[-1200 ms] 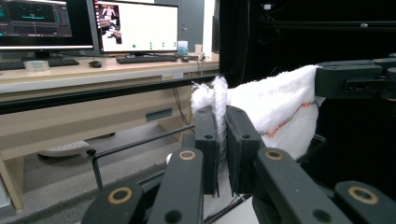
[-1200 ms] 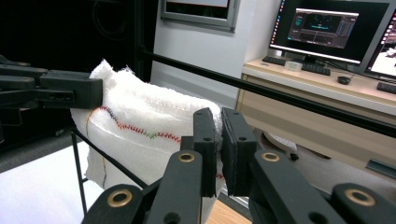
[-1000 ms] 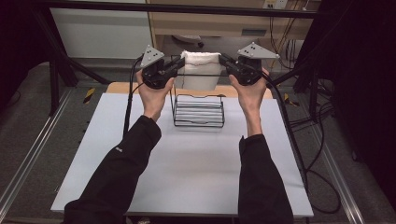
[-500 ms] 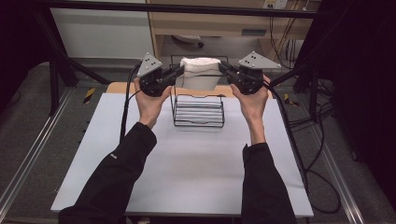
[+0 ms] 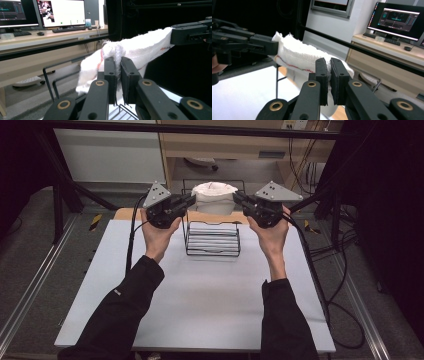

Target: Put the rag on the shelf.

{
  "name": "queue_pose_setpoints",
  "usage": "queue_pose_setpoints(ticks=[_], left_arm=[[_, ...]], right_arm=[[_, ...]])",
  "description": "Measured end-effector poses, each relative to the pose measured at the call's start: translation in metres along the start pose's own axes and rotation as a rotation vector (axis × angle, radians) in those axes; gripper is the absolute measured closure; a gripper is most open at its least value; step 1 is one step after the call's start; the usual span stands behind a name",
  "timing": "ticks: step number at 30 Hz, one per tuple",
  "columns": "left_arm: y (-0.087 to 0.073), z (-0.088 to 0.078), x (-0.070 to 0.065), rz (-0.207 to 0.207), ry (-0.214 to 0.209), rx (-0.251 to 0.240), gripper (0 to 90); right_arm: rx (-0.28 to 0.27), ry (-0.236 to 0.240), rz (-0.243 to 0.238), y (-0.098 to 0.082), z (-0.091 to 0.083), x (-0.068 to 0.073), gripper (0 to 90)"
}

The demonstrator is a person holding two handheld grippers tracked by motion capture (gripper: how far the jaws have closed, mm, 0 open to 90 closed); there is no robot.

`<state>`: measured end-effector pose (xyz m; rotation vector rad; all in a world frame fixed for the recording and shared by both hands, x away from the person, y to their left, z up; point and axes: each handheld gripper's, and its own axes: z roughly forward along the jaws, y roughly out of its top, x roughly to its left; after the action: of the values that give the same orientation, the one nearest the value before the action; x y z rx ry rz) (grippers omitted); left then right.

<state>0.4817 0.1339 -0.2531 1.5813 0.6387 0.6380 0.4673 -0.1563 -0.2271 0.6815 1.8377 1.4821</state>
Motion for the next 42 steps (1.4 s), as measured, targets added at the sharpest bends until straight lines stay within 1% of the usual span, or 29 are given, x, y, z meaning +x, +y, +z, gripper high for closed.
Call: queue_pose_setpoints(ticks=[4,5,8,10,13,16,18,21,22,24,25,26,27,28,30,31,33,35,38,42], left_arm=[[-0.007,-0.003,-0.003,0.004,-0.007,0.024,83.4],[-0.009,-0.003,-0.004,0.002,-0.009,0.025,83.4],[-0.013,-0.003,-0.005,0.007,-0.017,0.049,82.6],[-0.013,-0.005,-0.005,0.014,-0.019,0.061,81.7],[-0.011,-0.009,-0.005,0.013,-0.018,0.071,79.6],[-0.004,-0.016,-0.003,0.01,-0.019,0.068,73.8],[0.003,-0.02,0.0,-0.007,-0.015,0.054,70.4],[0.017,-0.024,0.003,-0.026,-0.002,0.034,68.6],[0.022,-0.024,0.004,-0.028,0.005,0.03,68.5],[0.031,-0.023,0.003,-0.046,0.005,0.021,68.6],[0.035,-0.021,0.002,-0.053,0.006,0.029,68.9],[0.038,-0.018,0.0,-0.054,0.01,0.05,69.4],[0.04,-0.015,-0.003,-0.057,-0.001,0.066,70.5],[0.039,-0.012,-0.006,-0.05,-0.015,0.087,73.3],[0.035,-0.005,-0.014,-0.023,-0.028,0.145,79.7],[0.03,-0.001,-0.017,-0.017,-0.035,0.172,83.0],[0.019,0.005,-0.021,-0.031,-0.049,0.207,88.9],[0.008,0.011,-0.021,-0.038,-0.044,0.236,89.6],[-0.004,0.018,-0.018,-0.048,-0.027,0.253,89.8],[-0.008,0.024,-0.016,-0.031,0.006,0.263,89.9]], right_arm=[[0.021,0.012,0.001,-0.01,-0.005,0.007,85.2],[0.025,0.017,0.004,-0.013,-0.006,0.009,85.2],[0.039,0.025,0.005,-0.02,-0.007,0.011,85.2],[0.046,0.027,0.01,-0.024,-0.007,0.012,85.1],[0.054,0.029,0.009,-0.029,-0.006,0.014,85.2],[0.065,0.031,0.0,-0.033,-0.005,0.015,85.1],[0.067,0.033,0.0,-0.036,-0.005,0.016,85.1],[0.077,0.03,-0.006,-0.039,-0.005,0.017,85.2],[0.08,0.029,-0.01,-0.039,-0.004,0.017,85.2],[0.083,0.031,-0.012,-0.039,-0.004,0.018,85.2],[0.083,0.03,-0.013,-0.039,-0.004,0.018,85.2],[0.084,0.029,-0.013,-0.039,-0.004,0.018,85.2],[0.084,0.029,-0.014,-0.039,-0.004,0.017,85.2],[0.083,0.029,-0.013,-0.039,-0.004,0.017,85.2],[0.084,0.027,-0.015,-0.04,-0.003,0.018,85.1],[0.084,0.025,-0.017,-0.04,-0.003,0.018,85.1],[0.087,0.024,-0.019,-0.04,-0.003,0.018,84.9],[0.089,0.024,-0.018,-0.041,-0.002,0.019,84.8],[0.097,0.026,-0.021,-0.042,-0.001,0.019,84.2],[0.1,0.029,-0.015,-0.042,-0.001,0.019,82.5]])
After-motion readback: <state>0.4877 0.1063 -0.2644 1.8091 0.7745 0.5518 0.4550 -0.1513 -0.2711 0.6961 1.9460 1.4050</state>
